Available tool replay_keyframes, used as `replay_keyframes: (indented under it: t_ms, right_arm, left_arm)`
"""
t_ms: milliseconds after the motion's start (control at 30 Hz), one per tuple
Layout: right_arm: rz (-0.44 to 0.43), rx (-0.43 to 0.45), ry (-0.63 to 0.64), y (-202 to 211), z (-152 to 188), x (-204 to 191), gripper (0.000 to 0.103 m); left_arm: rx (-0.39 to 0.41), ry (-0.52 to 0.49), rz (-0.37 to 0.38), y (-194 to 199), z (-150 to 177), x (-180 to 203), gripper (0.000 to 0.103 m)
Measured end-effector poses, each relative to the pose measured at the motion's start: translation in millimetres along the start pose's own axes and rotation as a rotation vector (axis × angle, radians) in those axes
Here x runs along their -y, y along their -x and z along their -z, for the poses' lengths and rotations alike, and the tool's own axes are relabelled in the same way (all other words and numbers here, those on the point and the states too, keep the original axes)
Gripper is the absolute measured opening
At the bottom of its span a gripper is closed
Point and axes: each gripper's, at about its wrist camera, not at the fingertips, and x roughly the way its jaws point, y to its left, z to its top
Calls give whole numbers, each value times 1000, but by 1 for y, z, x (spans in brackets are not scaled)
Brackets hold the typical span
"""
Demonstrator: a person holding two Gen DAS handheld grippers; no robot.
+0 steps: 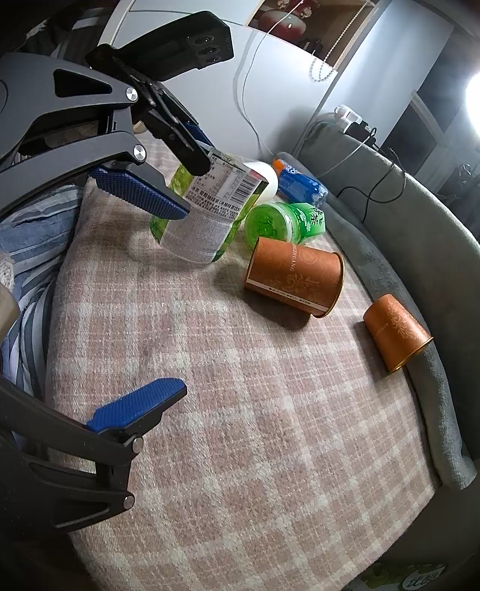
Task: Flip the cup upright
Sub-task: 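Open the right gripper to release the upright cup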
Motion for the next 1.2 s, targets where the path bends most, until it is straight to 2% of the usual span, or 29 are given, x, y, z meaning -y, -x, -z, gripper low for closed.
replay_keyframes:
  t_ms: [400,933,1200]
  right_arm:
    - [7,16,6,4,1,-4,90]
    - [39,52,49,9,4,-16,90]
    - [95,95,98,13,5,-26,90]
  left_arm:
    - [0,-62,-10,0,6,16,73]
    - [-28,-19,52,2,12,11,76]
    - [-15,1,74,11,13,6,77]
